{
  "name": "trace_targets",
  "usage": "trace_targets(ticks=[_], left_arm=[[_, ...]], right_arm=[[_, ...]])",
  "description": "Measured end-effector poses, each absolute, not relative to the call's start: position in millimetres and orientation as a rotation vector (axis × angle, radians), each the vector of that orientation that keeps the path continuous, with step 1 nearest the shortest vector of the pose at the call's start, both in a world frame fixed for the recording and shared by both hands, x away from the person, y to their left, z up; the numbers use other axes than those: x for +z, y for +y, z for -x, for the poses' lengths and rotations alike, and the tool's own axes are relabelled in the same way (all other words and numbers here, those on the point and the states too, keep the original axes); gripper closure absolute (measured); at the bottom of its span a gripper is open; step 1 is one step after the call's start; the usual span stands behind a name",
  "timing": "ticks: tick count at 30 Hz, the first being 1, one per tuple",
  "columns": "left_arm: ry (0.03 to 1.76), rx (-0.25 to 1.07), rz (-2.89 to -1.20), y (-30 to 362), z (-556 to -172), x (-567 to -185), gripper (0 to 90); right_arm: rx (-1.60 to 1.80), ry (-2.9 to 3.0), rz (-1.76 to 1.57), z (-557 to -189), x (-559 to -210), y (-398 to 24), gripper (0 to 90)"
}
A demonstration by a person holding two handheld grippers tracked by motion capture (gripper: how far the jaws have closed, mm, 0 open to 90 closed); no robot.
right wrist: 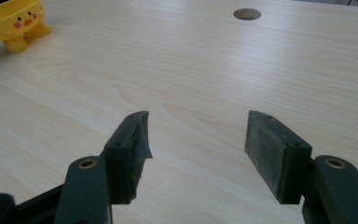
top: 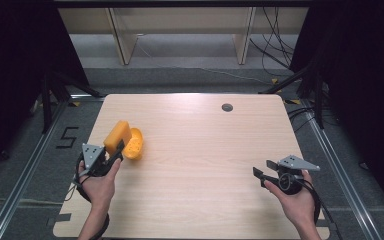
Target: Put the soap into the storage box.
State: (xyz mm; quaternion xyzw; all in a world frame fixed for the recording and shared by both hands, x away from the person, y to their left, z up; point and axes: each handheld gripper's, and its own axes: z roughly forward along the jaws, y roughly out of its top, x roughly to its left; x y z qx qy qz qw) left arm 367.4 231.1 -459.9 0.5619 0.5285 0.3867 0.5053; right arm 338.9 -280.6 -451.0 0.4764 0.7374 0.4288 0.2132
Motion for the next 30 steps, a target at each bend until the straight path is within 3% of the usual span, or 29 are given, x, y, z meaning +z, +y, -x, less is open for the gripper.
trace_targets(ticks=[10, 30], left_arm=[[1.262, 1.023, -1.345, 220.2, -373.3, -461.8, 60.1], [1.302, 1.034, -1.332, 207.3, -394.1, -468.5, 60.1]], right_arm=[[1.225, 2.076, -1.317, -339.8, -451.9, -279.5, 39.9], [1.253, 2.068, -1.307, -341.1, -452.7, -282.1, 39.3]])
